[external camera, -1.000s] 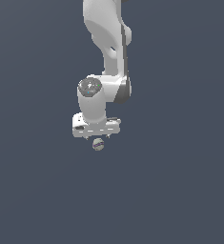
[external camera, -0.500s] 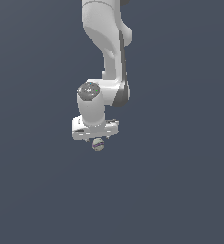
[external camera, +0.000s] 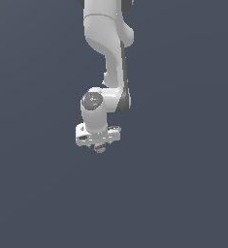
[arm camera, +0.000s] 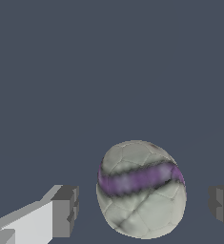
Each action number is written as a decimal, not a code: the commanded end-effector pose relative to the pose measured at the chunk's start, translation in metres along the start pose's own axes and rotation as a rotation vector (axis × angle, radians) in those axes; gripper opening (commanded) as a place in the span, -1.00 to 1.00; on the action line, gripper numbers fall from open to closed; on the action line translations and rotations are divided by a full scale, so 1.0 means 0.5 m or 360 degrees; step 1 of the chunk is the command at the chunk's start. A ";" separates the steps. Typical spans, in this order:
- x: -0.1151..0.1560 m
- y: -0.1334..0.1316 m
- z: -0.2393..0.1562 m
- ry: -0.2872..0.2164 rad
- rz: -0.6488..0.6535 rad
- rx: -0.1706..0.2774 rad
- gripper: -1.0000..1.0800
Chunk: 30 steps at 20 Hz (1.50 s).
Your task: Pick up the object and move it to a goal position.
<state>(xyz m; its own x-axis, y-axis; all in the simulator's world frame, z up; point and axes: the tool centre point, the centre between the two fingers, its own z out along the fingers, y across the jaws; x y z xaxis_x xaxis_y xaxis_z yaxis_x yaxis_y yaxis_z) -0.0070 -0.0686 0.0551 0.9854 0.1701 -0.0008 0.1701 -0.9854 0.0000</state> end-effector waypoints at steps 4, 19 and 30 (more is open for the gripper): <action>0.001 0.000 0.036 0.0001 -0.0002 0.0000 0.92; 0.003 0.003 0.035 0.0001 -0.0002 0.0000 -1.00; 0.029 0.090 -0.035 0.0001 -0.0002 0.0000 -1.00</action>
<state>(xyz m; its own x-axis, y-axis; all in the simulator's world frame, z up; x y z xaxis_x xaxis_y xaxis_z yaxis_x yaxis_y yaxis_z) 0.0105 -0.1020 0.0647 0.9851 0.1720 -0.0019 0.1720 -0.9851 -0.0008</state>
